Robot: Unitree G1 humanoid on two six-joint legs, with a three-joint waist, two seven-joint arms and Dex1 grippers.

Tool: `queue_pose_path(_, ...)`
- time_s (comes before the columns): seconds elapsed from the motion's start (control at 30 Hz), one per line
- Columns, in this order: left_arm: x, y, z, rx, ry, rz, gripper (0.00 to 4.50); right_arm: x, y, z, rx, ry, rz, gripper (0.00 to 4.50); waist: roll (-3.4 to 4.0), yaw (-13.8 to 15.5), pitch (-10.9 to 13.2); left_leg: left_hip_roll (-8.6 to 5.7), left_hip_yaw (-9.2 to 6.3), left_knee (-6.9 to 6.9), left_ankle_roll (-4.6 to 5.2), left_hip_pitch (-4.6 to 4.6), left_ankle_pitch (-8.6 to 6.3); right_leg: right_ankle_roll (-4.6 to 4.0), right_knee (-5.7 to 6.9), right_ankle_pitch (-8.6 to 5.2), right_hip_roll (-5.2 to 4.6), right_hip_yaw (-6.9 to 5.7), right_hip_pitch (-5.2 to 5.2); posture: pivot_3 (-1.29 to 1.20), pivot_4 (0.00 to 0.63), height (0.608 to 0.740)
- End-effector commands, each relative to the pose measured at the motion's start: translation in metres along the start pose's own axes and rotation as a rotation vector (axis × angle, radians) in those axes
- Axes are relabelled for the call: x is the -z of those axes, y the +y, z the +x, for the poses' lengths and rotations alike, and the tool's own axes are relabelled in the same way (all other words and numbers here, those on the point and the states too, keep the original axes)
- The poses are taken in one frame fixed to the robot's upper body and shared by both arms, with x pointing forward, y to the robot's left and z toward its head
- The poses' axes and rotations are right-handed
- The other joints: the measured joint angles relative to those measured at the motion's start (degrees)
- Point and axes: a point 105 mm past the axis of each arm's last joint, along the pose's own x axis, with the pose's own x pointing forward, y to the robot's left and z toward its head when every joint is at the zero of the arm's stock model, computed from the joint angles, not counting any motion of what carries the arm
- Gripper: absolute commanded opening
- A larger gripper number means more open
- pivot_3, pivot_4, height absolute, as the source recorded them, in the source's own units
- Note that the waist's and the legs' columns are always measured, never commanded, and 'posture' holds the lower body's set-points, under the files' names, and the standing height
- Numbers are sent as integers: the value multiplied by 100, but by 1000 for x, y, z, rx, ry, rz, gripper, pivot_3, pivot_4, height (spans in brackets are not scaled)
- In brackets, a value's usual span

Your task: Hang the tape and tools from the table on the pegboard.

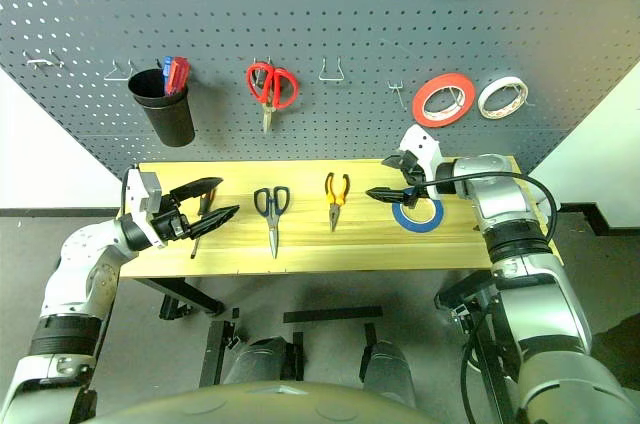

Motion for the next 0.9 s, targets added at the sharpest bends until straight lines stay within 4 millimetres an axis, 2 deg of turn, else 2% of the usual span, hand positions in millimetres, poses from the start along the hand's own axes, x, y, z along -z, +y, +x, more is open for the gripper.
queue_pose_path(0.03, -4, -1, 3, 12, -5, 27, 3983, -8, -2, -9, 4, -4, -42, 4500, 3, -4, 6, 0, 0, 0, 0, 0, 0, 0, 0, 0, 0, 0, 0, 107, 131, 740)
queue_pose_path(0.17, 0, 2, 5, 3, 5, 30, 3983, -6, 9, -14, -60, 13, -43, 4500, 7, 2, 34, 1, -3, 0, 0, 1, 0, 0, 0, 0, -1, 0, 0, 106, 155, 740)
queue_pose_path(0.37, -2, -1, 10, 7, 0, 40, 3983, -8, 2, -18, 9, 22, -43, 4500, 6, -2, 208, 3, -20, 4, 2, 4, -1, -1, 3, 0, -3, 3, 1, 112, 215, 740)
queue_pose_path(0.63, -13, -8, 17, 25, -8, 34, 3983, -6, -2, -29, 30, 51, -36, 4500, -1, 24, 623, 4, -26, 10, 5, -2, -2, -2, 9, 0, -10, 4, -5, 109, 299, 740)
queue_pose_path(0.77, -11, -11, 19, 27, 12, 24, 3983, -6, -7, -35, 54, 64, -33, 4500, -8, 16, 807, 5, -26, 15, 9, -9, -4, -2, 9, 1, -12, 4, -9, 109, 319, 740)
queue_pose_path(0.9, -18, -15, 26, 29, 10, 26, 3983, -4, -6, -35, 45, 85, -37, 4500, -4, 12, 946, 7, -26, 15, 8, -9, -4, -1, 12, 1, -11, 4, -13, 111, 332, 740)
